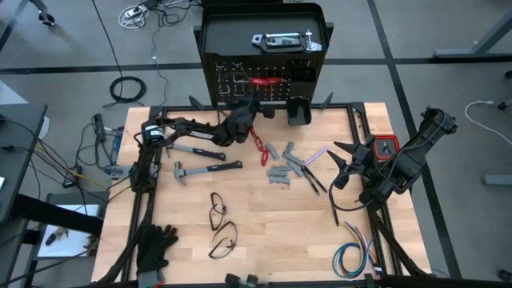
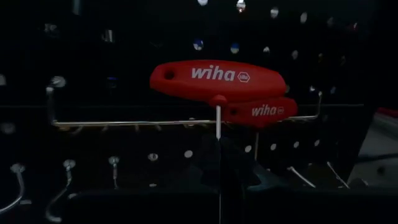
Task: Hang tools onto peg board
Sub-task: Hang the middle right T-shaped metric hex key on the pegboard, then hang the bottom T-shaped metric hex key on the pegboard
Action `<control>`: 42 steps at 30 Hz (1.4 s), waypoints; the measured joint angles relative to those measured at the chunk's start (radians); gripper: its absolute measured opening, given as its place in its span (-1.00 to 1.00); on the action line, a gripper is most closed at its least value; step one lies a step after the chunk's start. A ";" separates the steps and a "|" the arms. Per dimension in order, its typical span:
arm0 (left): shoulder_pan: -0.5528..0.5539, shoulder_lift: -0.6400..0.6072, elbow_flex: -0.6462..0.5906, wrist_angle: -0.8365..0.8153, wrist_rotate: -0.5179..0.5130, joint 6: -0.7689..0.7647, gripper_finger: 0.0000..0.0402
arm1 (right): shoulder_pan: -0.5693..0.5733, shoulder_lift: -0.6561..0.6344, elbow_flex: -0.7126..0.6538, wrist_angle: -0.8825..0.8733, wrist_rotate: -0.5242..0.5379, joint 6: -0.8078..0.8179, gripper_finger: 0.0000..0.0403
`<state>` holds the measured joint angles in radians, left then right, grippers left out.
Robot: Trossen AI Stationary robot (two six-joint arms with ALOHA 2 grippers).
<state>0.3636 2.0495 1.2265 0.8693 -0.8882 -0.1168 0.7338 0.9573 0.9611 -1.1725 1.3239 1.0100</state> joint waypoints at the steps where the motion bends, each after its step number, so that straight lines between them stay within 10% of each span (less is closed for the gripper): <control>1: 0.007 0.000 0.010 -0.019 0.011 -0.002 -1.00 | 0.000 0.000 0.000 0.000 0.000 0.000 -0.16; 19: 0.074 0.001 0.026 -0.186 0.091 -0.124 -0.96 | 0.000 0.000 0.000 0.001 0.000 0.005 -0.16; 42: 0.013 -0.054 0.026 -0.510 0.205 -0.094 0.01 | 0.000 0.000 0.000 -0.001 -0.012 0.006 -0.16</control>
<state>0.3763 1.9958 1.2522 0.3597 -0.6831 -0.2107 0.7338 0.9577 0.9611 -1.1732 1.3121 1.0157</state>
